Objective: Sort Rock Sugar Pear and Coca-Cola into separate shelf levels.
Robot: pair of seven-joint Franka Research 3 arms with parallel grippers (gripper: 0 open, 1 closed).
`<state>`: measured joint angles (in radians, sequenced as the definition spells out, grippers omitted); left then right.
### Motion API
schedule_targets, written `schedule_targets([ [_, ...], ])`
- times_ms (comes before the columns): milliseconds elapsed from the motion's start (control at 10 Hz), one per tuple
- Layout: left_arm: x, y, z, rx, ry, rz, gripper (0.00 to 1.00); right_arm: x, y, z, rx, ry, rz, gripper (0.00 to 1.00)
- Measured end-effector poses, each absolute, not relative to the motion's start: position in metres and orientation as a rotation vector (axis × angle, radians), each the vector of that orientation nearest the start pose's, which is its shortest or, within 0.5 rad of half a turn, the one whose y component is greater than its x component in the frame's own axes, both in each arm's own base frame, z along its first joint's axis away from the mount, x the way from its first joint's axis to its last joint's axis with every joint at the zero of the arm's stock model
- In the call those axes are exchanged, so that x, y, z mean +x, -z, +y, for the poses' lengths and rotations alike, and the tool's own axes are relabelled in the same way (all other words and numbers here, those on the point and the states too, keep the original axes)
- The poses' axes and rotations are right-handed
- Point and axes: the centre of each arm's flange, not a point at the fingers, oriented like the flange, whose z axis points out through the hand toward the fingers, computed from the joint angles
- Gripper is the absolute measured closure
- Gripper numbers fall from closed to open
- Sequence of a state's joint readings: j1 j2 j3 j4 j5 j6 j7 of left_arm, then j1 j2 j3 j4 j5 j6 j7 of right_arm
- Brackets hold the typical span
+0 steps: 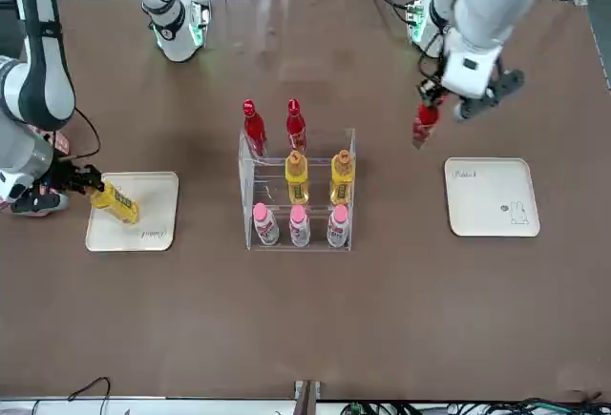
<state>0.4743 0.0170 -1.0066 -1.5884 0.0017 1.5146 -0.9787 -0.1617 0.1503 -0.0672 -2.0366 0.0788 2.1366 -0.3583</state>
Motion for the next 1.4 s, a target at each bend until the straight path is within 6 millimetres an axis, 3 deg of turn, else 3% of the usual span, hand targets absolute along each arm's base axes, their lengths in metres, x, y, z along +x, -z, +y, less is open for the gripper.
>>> schedule_targets([
  [200,0.453,-0.626,-0.317,-3.036,-0.068,-0.740,0.67,0.558,-0.367,-0.126,-3.071,-0.049,-0.132,0.60],
  [400,0.439,-0.632,-0.341,-3.051,-0.060,-0.783,0.67,0.558,-0.367,-0.126,-3.071,-0.049,-0.130,0.65],
  [700,0.436,-0.617,-0.381,-3.149,-0.133,-0.776,0.67,0.559,-0.368,-0.126,-3.071,-0.046,-0.128,0.66],
  [900,0.427,-0.598,-0.410,-3.152,-0.182,-0.776,0.67,0.564,-0.376,-0.112,-3.061,-0.084,-0.124,0.66],
  [1100,0.429,-0.586,-0.417,-3.132,-0.204,-0.798,0.67,0.577,-0.415,-0.085,-3.041,-0.152,-0.167,0.66],
  [1300,0.447,-0.565,-0.413,-3.096,-0.146,-0.780,0.67,0.588,-0.476,-0.062,-3.030,-0.172,-0.238,0.66],
  [1400,0.453,-0.549,-0.422,-3.069,-0.117,-0.788,0.67,0.591,-0.510,-0.049,-3.030,-0.162,-0.265,0.66],
])
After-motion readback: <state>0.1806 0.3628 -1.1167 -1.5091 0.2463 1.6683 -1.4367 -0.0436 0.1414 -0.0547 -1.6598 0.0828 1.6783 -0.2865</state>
